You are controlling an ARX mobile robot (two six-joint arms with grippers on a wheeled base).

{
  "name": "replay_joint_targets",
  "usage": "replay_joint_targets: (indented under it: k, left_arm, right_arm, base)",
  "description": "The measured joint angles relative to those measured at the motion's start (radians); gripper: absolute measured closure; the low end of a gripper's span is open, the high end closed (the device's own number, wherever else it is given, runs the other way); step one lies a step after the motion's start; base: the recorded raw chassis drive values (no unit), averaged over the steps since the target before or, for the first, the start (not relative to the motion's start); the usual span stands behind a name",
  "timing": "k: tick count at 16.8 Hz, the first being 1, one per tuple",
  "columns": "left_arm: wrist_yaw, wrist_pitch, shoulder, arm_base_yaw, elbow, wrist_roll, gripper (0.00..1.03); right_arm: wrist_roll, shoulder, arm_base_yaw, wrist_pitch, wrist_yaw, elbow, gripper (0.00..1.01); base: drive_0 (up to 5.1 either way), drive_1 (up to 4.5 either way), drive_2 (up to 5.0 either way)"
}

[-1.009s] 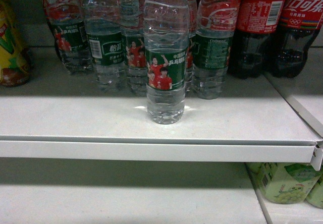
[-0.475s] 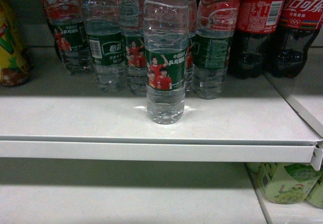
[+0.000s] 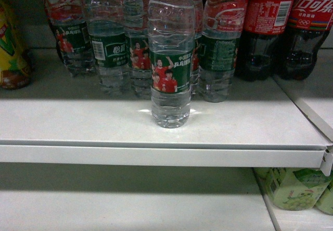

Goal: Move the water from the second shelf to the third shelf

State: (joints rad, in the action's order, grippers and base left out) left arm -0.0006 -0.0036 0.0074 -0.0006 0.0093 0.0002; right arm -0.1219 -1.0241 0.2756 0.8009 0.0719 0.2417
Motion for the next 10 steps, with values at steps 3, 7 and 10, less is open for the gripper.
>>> replay_joint_targets:
  k: [3,7,10]
  left_arm:
    - [0.000,0.000,0.000,0.000,0.000,0.000,0.05]
    - [0.000,0.000,0.000,0.000,0.000,0.000,0.05]
    - [0.000,0.000,0.000,0.000,0.000,0.000,0.05]
  right_arm:
    - [0.021,-0.220,0.099,0.111,-0.041,0.072,0.03]
    - [0.031,-0.309,0.130,0.128,-0.050,0.112,0.03]
    - [0.050,-0.437,0.167,0.137,-0.067,0.185,0.03]
  base:
    - [0.0,0.00,0.0]
    - [0.0,0.00,0.0]
    - [0.0,0.00,0.0]
